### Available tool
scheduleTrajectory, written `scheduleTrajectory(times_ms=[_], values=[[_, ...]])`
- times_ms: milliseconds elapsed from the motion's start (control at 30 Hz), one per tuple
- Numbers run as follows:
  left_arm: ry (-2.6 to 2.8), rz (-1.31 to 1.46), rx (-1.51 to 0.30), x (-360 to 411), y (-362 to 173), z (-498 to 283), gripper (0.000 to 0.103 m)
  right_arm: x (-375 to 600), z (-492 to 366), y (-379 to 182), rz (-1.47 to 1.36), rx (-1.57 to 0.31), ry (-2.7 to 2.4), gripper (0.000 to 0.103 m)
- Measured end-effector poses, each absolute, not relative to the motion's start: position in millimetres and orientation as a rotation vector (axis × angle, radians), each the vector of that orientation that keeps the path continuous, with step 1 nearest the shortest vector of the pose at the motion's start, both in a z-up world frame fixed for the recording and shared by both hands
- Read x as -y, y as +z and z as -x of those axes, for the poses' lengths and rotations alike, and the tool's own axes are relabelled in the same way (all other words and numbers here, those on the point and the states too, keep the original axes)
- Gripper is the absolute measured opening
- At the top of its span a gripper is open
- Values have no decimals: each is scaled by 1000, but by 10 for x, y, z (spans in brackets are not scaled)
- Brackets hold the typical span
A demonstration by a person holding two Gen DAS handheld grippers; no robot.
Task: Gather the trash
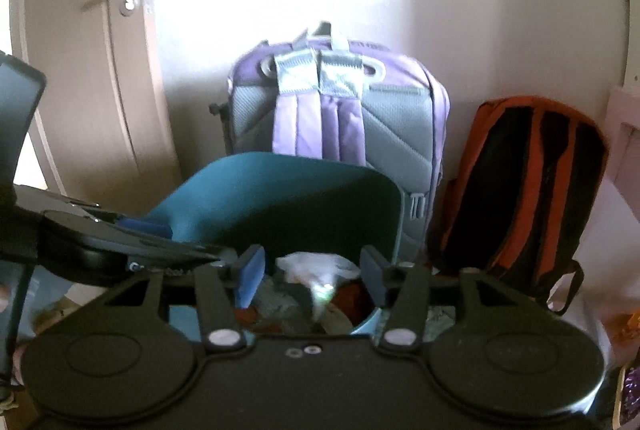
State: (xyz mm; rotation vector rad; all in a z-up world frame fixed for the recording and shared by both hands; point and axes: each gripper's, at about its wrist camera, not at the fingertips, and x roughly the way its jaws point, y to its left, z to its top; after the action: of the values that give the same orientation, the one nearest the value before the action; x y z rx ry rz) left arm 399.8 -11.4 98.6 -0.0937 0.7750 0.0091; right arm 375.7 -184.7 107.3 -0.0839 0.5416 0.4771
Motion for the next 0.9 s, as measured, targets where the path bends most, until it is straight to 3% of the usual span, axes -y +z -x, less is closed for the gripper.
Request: scheduleTrajectory(times_ms=[367,467,633,900], values=[[9,101,-699,97,1336,-3445,67,1865,-3220,1406,88,-482,490,58],[13,101,-674,84,1393,-3287,76,1866,-3085,1458,87,-475,488,60],[-6,114,-650,56,1455,-3036,78,1877,-2868,1528,86,-465,486,63],[-20,135,-603,45,1515,-2623,88,1939,-2505,1585,73,-441,505,65]])
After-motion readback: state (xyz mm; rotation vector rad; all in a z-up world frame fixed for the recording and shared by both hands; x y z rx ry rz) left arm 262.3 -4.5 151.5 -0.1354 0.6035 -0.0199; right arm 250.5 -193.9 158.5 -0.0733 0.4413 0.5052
